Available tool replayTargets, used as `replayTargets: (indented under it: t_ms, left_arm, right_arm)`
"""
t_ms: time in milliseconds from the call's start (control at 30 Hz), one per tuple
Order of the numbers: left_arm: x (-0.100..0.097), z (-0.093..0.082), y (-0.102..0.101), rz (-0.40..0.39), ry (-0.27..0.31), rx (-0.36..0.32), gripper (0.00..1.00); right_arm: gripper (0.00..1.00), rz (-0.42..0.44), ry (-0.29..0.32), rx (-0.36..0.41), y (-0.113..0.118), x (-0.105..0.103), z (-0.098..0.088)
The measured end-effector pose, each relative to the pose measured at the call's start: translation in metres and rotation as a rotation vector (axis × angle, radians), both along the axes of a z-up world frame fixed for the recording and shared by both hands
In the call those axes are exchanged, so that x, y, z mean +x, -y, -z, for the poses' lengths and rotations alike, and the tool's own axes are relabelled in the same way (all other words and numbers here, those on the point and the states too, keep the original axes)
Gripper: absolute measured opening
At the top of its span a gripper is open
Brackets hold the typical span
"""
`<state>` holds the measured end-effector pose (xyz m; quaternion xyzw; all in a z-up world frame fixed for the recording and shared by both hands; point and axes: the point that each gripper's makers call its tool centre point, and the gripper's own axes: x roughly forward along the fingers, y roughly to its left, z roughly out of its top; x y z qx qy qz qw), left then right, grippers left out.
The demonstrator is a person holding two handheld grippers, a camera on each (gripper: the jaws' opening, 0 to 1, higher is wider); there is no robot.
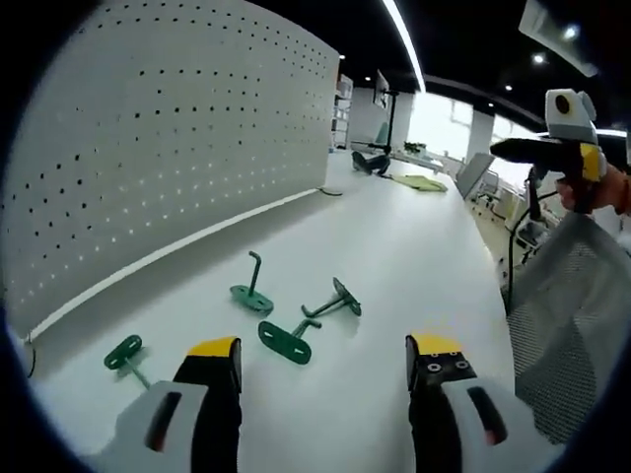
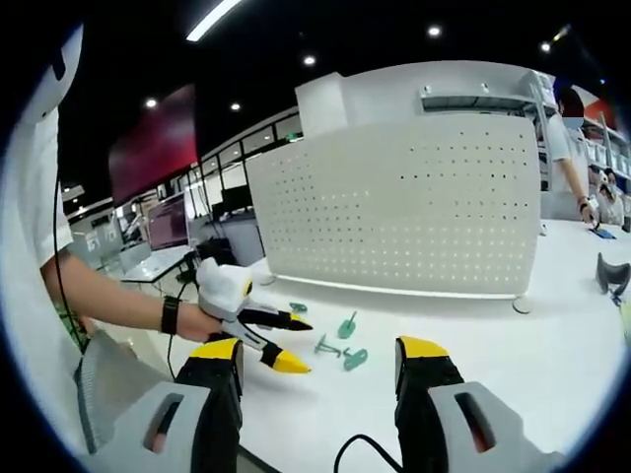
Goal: Insert the hook assembly into the mounting plate slot until the hook locks in place.
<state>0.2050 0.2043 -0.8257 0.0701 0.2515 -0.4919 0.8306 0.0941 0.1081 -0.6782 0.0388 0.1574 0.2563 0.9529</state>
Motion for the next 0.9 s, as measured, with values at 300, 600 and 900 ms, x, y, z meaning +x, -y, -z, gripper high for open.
replayTargets:
  t_ms: [300,600,900]
  left_arm:
    - [0.008,0.004,0.007,0.021,0.002,-0.020,0.65]
    - [0.017,0.012,0.009,0.040,0.018,-0.001,0.55]
    - [0.019,0.016,0.013,0.071,0.033,0.020,0.49]
  right_arm:
    - [0.62,0.015,-0.013,-0.007,0.007,0.000,0.004]
    - [0.61,0.033,-0.020,-0.005,0.010,0.002,0.006]
    - [0.60,0.025,-0.028,-0.006,0.008,0.003,0.007]
